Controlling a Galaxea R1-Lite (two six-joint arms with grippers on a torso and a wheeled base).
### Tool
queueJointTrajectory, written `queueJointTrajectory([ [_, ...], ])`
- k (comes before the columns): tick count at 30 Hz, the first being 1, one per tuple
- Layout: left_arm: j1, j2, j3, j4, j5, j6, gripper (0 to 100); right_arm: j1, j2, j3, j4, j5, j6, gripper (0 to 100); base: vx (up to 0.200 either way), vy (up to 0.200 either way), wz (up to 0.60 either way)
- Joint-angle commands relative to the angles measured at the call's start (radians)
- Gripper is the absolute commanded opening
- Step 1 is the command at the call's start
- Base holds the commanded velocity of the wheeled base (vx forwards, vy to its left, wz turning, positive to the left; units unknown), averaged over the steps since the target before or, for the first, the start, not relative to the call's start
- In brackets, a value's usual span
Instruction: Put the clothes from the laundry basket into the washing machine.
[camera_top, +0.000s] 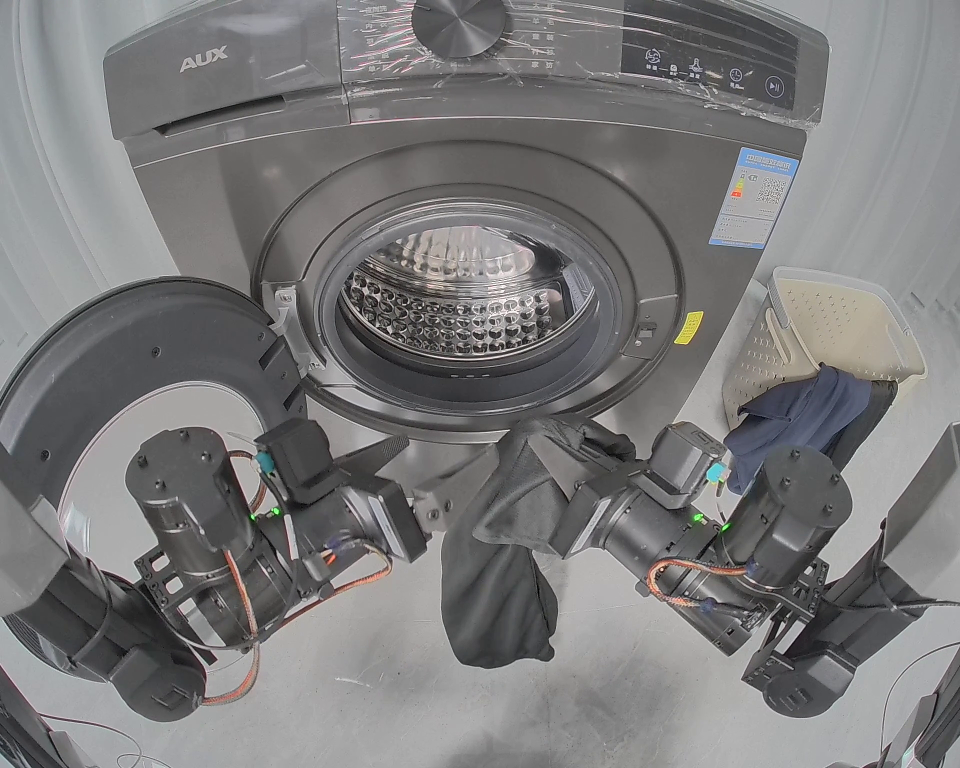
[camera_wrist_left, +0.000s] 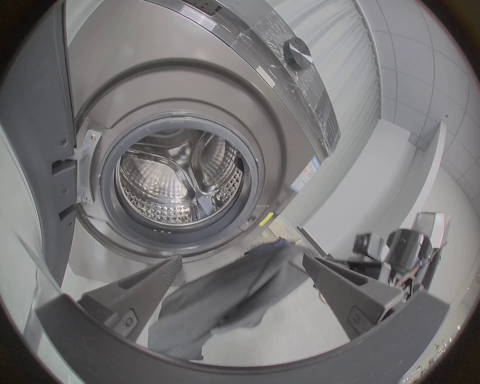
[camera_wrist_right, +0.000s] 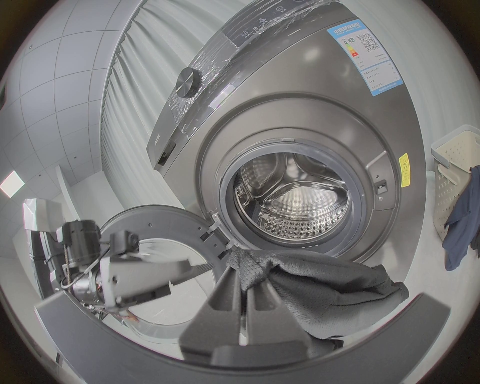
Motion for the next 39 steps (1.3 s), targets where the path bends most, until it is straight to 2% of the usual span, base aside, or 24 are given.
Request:
queueJointTrajectory([
  [1, -0.031, -0.007, 0.069, -0.001, -0.024, 0.026, 100, -0.007, 0.007, -0.023, 0.003, -0.003, -0.001, 0, 0.000, 0.000, 0.00],
  [4, -0.045, 0.006, 0.100, 0.000, -0.047, 0.058, 100, -0.006, 0.007, -0.035, 0.006, -0.003, -0.001, 0, 0.000, 0.000, 0.00],
  [5, -0.045, 0.006, 0.100, 0.000, -0.047, 0.058, 100, -0.006, 0.007, -0.035, 0.006, -0.003, -0.001, 0, 0.000, 0.000, 0.00],
  [7, -0.057, 0.045, 0.106, -0.001, -0.050, 0.097, 100, -0.001, 0.005, -0.043, 0.010, -0.008, -0.001, 0, 0.000, 0.000, 0.00],
  [10, -0.062, 0.088, 0.103, -0.009, -0.052, 0.135, 100, 0.005, 0.005, -0.043, 0.013, -0.008, -0.001, 0, 0.000, 0.000, 0.00],
  [12, -0.062, 0.116, 0.092, -0.012, -0.052, 0.151, 100, 0.009, 0.005, -0.044, 0.012, -0.008, -0.001, 0, 0.000, 0.000, 0.00],
  [21, -0.046, 0.205, 0.000, -0.054, -0.057, 0.149, 100, 0.017, -0.001, -0.040, 0.012, -0.008, -0.001, 0, 0.000, 0.000, 0.00],
  [27, -0.046, 0.257, -0.032, -0.055, -0.077, 0.149, 100, 0.023, -0.001, -0.037, 0.010, -0.008, 0.001, 0, 0.000, 0.000, 0.00],
  [39, -0.045, 0.314, -0.119, -0.093, -0.069, 0.141, 100, 0.028, 0.001, -0.032, 0.004, -0.009, 0.001, 0, 0.000, 0.000, 0.00],
])
